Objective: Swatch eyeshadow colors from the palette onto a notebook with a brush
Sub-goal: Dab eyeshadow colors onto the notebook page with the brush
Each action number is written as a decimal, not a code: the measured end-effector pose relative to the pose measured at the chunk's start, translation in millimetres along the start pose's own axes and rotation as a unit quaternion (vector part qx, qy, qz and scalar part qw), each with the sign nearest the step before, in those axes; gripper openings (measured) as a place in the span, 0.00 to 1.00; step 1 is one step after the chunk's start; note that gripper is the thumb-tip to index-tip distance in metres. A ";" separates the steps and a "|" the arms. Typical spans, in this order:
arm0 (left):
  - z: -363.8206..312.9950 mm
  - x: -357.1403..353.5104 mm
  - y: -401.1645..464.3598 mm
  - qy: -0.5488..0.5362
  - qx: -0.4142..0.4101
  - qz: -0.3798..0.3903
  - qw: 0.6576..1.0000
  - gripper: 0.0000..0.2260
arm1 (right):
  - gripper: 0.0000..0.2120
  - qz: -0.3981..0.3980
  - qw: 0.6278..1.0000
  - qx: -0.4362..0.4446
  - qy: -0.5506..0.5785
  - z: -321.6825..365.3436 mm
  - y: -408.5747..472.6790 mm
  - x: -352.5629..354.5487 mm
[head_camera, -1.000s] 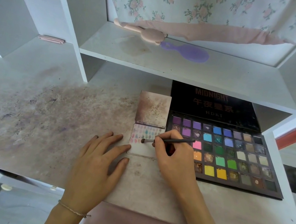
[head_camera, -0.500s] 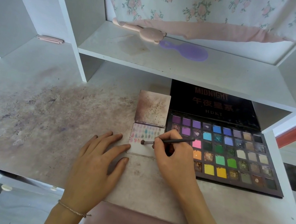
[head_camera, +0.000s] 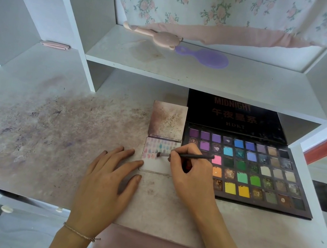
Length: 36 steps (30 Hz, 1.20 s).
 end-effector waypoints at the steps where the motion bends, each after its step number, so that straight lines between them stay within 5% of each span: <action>1: -0.1 0.2 0.0 -0.001 0.001 0.000 1.000 0.18 | 0.06 -0.021 1.000 0.013 0.011 1.2 -0.4 1.4; 12: -1.2 1.4 -1.4 0.001 0.004 -0.004 1.000 0.18 | 0.09 -0.146 0.985 0.024 0.091 1.9 -5.4 15.4; 20: -2.9 1.6 -2.6 0.010 0.006 -0.007 1.000 0.19 | 0.12 -0.019 0.999 0.001 0.030 1.8 -4.2 3.9; 31: -2.3 0.4 -2.0 0.007 0.005 -0.010 1.000 0.18 | 0.04 0.037 0.999 -0.027 -0.025 -4.9 -1.1 -3.4; 36: -1.6 0.1 -2.3 0.003 0.003 -0.012 1.000 0.18 | 0.09 0.029 0.999 -0.025 -0.025 -2.1 0.3 -3.3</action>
Point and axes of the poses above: each hand's wrist, its own y-axis towards the middle knuckle, its own x-axis out of the back of the hand, z = x × y, the point moved 4 cm from there along y, towards the middle knuckle, and after that the axes turned 7 degrees about x, right-handed, at the moved point
